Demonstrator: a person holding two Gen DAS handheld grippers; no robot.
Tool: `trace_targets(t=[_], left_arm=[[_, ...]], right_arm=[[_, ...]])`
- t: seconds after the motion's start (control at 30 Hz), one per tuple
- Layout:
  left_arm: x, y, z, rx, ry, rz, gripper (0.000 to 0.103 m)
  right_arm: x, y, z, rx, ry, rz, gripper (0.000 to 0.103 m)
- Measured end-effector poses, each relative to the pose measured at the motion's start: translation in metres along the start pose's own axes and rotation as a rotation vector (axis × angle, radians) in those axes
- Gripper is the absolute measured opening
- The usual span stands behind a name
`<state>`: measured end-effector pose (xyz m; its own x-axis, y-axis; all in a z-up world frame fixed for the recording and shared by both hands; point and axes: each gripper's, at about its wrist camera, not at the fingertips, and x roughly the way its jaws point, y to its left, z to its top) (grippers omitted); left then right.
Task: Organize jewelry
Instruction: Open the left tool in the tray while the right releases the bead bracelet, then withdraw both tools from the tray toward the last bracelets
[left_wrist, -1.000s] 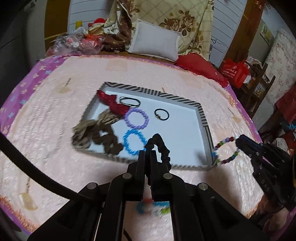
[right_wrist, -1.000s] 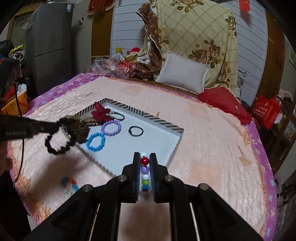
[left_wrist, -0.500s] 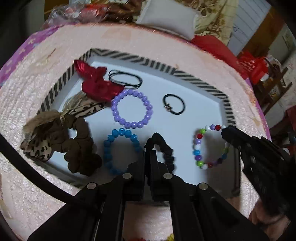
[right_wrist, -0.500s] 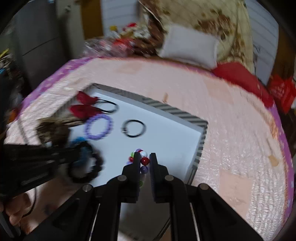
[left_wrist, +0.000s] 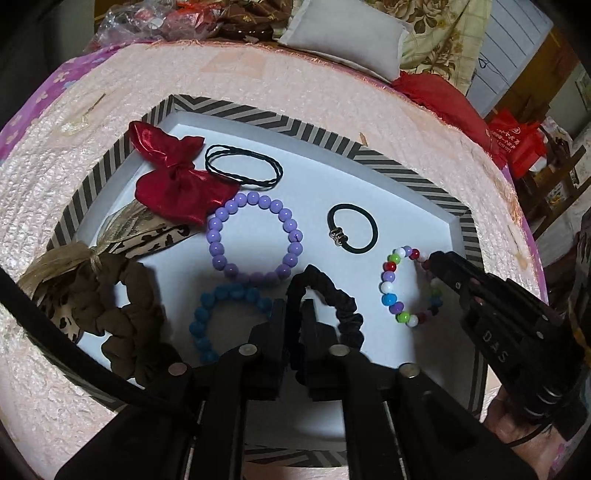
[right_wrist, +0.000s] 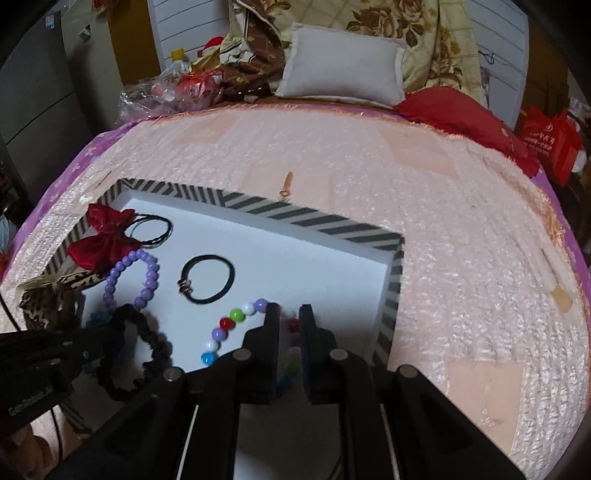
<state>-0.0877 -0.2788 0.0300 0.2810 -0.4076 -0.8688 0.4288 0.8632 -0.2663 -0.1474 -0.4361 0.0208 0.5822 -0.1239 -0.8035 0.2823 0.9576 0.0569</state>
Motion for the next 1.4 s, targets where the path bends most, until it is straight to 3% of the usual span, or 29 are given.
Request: trace_targets(t=[0.13,0.4,0.7,1.4], left_arm=[[-0.01,0.001,-0.006,0.022,-0.012,0.014,0.027],[-0.045,0.002,-0.029,0.09,-0.104,0.117,0.028],[-0.082,0.007,-0.067,0.124,-0.18,0.163,0.028],[-0.133,0.016,-0.142,0.149,-0.261,0.215,0.028]], right_arm=[[-0.016,-0.002,-0.009,0.017,-0.016,0.021,0.025],[-0.065,0.005,-0.039,0.017,-0.076,0.054,0.042],[-0.107,0.027,-0.078,0.022,-0.122,0.086,0.051],[-0.153,0.059,-0.149,0.029,-0.101,0.142,0.052]])
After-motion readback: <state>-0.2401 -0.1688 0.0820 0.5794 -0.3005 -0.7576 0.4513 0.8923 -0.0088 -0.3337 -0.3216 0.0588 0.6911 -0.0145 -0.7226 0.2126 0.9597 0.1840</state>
